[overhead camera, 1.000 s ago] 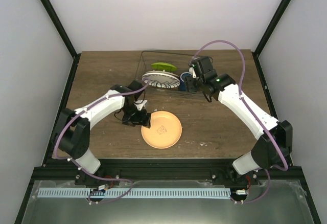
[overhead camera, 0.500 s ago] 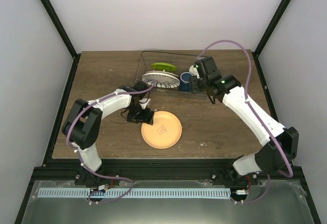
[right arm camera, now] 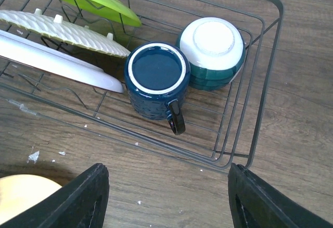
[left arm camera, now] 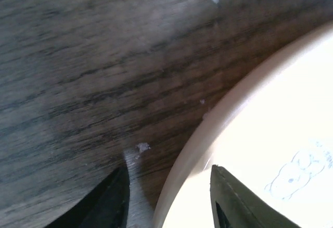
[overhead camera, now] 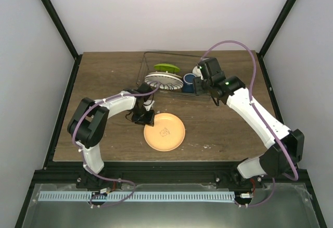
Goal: Load the mixed dishes into the dish rack
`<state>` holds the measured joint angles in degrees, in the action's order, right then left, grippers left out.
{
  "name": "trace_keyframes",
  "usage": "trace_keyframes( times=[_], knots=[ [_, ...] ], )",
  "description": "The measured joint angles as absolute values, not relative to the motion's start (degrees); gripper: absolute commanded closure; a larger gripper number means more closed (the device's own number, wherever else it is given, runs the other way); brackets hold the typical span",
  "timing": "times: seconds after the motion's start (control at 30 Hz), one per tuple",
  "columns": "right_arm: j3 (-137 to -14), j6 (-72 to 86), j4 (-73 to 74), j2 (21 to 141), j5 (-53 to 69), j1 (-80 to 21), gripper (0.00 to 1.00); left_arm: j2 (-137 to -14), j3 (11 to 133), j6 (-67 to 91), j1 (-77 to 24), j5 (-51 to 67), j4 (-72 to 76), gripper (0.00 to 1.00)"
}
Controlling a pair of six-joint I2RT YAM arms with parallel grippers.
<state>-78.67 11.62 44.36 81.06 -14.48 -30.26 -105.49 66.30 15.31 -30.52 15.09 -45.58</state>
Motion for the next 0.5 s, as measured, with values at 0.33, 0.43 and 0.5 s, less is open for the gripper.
trace_keyframes(
  times=[0.33, 0.43, 0.5],
  knots=[
    [-77.7, 11.4, 42.4, 81.0, -14.1, -30.3, 0.36, -104.8, 64.7, 13.4, -30.5, 17.3, -44.6, 0.98],
    [-75.9, 11.1, 41.5, 80.6, -12.1, -30.2, 0.31, -102.1, 63.2, 12.8, -30.6, 19.6, -44.3, 1.00],
    [-74.5, 11.0, 41.3, 80.2, -9.6, -30.3, 0.28, -99.9, 62.3, 12.6, -30.7, 19.8, -44.0, 1.00]
  ],
)
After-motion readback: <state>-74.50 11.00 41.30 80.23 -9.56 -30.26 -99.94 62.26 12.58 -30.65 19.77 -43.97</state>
